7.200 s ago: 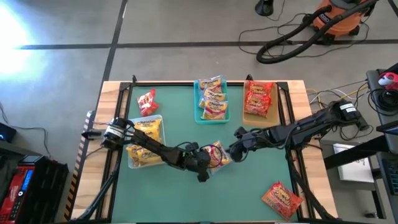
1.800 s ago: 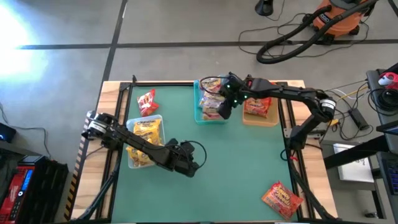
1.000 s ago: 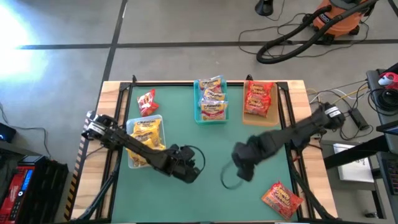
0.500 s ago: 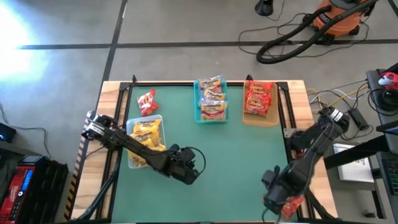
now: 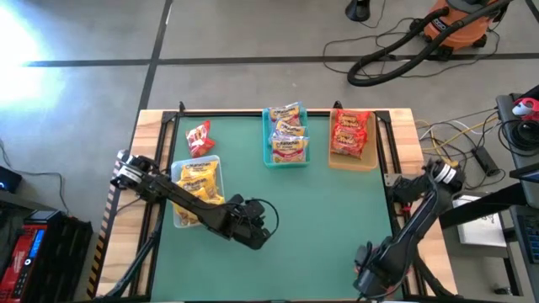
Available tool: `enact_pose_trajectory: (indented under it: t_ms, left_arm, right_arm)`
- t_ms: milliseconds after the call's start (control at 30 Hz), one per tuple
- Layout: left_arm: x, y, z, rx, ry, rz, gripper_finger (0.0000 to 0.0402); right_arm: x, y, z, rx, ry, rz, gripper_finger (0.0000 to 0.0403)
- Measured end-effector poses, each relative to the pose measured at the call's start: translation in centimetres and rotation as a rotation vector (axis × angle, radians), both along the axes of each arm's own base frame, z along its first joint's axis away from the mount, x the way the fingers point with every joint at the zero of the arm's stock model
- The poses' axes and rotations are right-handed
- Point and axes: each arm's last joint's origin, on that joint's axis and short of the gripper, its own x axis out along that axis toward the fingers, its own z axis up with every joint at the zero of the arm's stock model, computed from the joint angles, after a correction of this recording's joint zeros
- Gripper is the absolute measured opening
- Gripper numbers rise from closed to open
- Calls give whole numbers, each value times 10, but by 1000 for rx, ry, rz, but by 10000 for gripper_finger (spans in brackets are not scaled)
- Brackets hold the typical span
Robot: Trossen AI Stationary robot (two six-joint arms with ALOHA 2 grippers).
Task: Sort Maruchan noodles
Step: Put the bottom orange noodle pack into the orange bin
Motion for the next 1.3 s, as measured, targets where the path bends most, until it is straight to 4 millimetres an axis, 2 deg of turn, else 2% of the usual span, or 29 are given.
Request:
enact_pose_trajectory:
  t_ms: [467,733,1000,1300]
  left_arm:
    - [1,-1,1,-10,-17,0,76]
    - [1,-1,1,-10,-17,0,76]
    - [3,2,1,-10,-19,8,76]
    - [6,2,4,-24,-46,9,76]
  right_arm:
    - [-7,-9,-41,5,55,156,132]
    - [-5,-17,-48,-67,-78,267,132]
    - [26,-40,-50,-361,-412,424,132]
    - [75,-91,-55,-719,-622,420,132]
